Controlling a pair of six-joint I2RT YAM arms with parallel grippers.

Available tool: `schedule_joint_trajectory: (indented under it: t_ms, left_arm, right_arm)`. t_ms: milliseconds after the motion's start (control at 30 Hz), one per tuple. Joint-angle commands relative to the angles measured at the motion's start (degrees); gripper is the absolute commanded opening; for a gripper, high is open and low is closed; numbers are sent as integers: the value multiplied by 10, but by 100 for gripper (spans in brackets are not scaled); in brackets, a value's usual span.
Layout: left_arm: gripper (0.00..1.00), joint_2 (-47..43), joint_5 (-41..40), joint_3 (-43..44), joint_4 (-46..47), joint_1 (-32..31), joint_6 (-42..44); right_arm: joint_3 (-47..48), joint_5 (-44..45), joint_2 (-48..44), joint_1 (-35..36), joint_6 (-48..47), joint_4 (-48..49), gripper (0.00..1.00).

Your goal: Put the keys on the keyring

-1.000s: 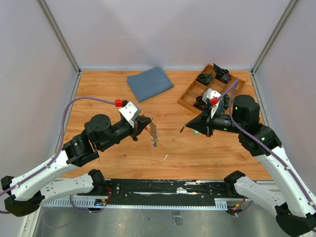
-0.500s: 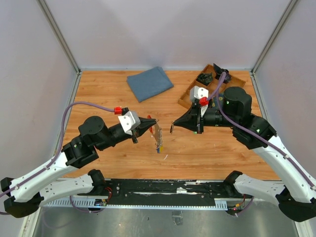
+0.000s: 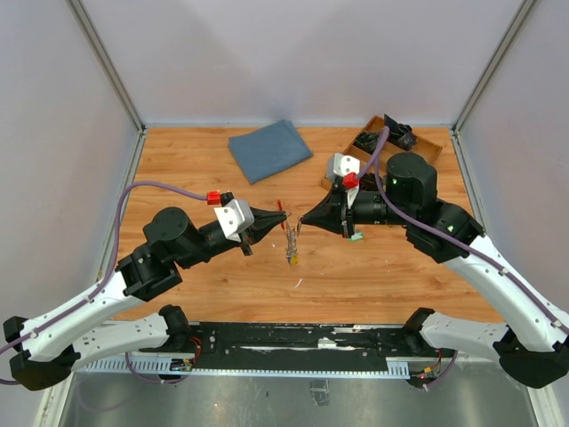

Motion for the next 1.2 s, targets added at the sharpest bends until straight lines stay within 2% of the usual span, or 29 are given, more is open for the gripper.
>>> schedule_joint_trajectory:
  t_ms: [0, 1167]
  left_arm:
    - [0, -1, -10, 1, 42, -3, -4]
    - [0, 13, -14, 15, 33, -3, -9]
  right_arm:
    - [13, 8, -5, 14, -7, 34, 1]
    - [8, 72, 12, 41, 5, 52, 1]
